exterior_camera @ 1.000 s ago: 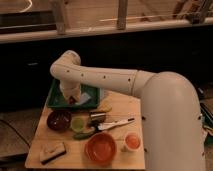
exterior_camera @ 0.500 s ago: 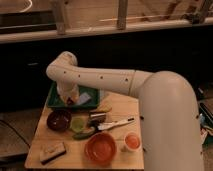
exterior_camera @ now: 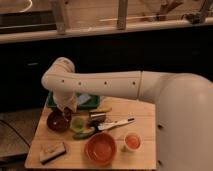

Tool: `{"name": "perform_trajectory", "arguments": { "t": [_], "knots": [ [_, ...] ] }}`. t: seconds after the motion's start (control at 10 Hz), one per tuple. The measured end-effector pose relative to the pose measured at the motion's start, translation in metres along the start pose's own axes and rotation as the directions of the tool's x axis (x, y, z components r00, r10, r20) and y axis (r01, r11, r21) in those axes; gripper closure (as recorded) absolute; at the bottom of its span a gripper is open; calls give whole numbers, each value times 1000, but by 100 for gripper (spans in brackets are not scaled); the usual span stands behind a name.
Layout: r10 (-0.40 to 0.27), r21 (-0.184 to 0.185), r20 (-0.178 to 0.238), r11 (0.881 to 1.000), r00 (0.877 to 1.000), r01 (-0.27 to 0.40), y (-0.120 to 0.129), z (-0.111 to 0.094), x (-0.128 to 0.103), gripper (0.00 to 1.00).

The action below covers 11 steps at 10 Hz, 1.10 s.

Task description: Place grapes in red bowl

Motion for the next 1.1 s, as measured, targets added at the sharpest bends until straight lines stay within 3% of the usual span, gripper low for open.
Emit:
{"name": "perform_trajectory", "arguments": {
  "t": [0.2,0.6,1.1],
  "knots": [
    [17,20,24,1000,1000,-17,25,-2,-23,99],
    [85,31,60,996,995,-87,71,6,-37,99],
    [133,27,129,990,983,-138,109,9,-58,99]
  ]
}}
